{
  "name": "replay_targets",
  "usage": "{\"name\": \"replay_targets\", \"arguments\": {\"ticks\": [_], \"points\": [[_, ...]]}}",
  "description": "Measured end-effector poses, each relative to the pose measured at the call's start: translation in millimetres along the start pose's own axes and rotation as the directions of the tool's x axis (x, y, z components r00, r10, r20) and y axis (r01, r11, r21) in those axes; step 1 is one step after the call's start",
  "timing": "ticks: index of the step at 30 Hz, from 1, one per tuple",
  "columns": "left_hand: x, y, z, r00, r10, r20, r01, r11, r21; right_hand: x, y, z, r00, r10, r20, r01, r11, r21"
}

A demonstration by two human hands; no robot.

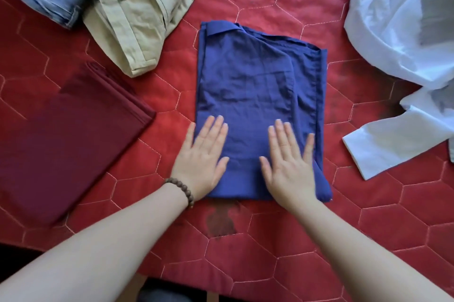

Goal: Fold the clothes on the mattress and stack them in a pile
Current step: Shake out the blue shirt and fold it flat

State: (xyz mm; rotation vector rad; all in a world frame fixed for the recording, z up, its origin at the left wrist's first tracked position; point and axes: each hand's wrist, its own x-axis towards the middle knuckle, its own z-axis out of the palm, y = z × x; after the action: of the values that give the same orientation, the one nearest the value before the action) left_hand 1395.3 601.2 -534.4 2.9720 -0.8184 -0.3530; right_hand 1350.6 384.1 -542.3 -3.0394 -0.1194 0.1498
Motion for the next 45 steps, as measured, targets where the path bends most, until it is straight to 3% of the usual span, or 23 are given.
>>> {"name": "replay_targets", "arguments": {"ticks": [3,5,9,16,20,25,27,29,32,34,36,37,38,40,43,45], "points": [[-5.7,31.8,10.8,0.996,0.071,0.055,-0.071,0.997,0.004,-2.9,-34.8,9.2,0.993,-0.096,0.062,0.095,0.995,0.023],[-10.2,35.5,20.1,0.994,0.050,0.097,-0.055,0.997,0.045,-6.1,-35.9,16.9,0.992,-0.062,0.106,0.063,0.998,-0.004],[-18.2,21.3,31.6,0.995,0.022,0.093,-0.021,1.000,-0.008,-21.3,0.0,24.0,0.984,0.150,0.102,-0.148,0.989,-0.019],[-20.7,13.8,15.4,0.986,0.038,0.162,-0.035,0.999,-0.021,-25.4,11.3,7.4,0.970,0.122,0.212,-0.128,0.992,0.017],[-19.2,-26.9,-12.1,0.994,0.097,0.055,-0.092,0.992,-0.087,-21.3,48.6,-15.7,0.989,0.009,0.146,-0.025,0.994,0.108],[9.6,-85.9,-26.1,1.000,0.000,0.007,0.000,0.997,0.075,10.0,116.6,-37.9,0.984,0.157,0.082,-0.156,0.988,-0.020],[23.4,-89.1,-24.6,0.997,0.074,-0.014,-0.072,0.991,0.109,23.0,119.7,-39.6,0.995,0.037,0.095,-0.031,0.998,-0.062],[31.9,-85.0,-19.1,0.959,0.283,0.004,-0.280,0.948,0.151,32.7,114.0,-38.0,0.957,-0.246,0.154,0.262,0.960,-0.101],[37.6,-73.7,-16.9,0.809,0.580,0.093,-0.587,0.792,0.169,43.3,102.2,-41.7,0.777,-0.556,0.296,0.594,0.803,-0.050],[37.3,-64.7,-21.4,0.744,0.662,0.092,-0.667,0.743,0.054,49.5,98.6,-44.3,0.684,-0.619,0.385,0.662,0.749,0.029],[38.4,-58.5,-27.4,0.802,0.595,0.045,-0.573,0.789,-0.223,55.7,98.6,-50.1,0.703,-0.568,0.429,0.519,0.821,0.237],[40.9,-57.5,-32.0,0.871,0.490,0.034,-0.436,0.804,-0.404,60.4,98.9,-54.4,0.780,-0.478,0.404,0.329,0.862,0.385],[46.6,-58.1,-38.1,0.938,0.342,0.063,-0.245,0.780,-0.576,67.5,98.5,-59.7,0.864,-0.335,0.375,0.109,0.853,0.511],[68.9,-61.9,-46.8,0.993,0.026,0.116,0.077,0.601,-0.795,83.2,101.5,-65.0,0.905,-0.081,0.419,-0.246,0.703,0.667],[100.5,-68.5,-49.1,0.911,-0.343,0.229,0.348,0.343,-0.872,102.2,106.2,-56.2,0.848,0.122,0.516,-0.496,0.526,0.691],[108.1,-69.2,-43.5,0.858,-0.431,0.279,0.417,0.267,-0.869,106.7,105.9,-45.6,0.772,0.240,0.588,-0.630,0.405,0.662]]}}
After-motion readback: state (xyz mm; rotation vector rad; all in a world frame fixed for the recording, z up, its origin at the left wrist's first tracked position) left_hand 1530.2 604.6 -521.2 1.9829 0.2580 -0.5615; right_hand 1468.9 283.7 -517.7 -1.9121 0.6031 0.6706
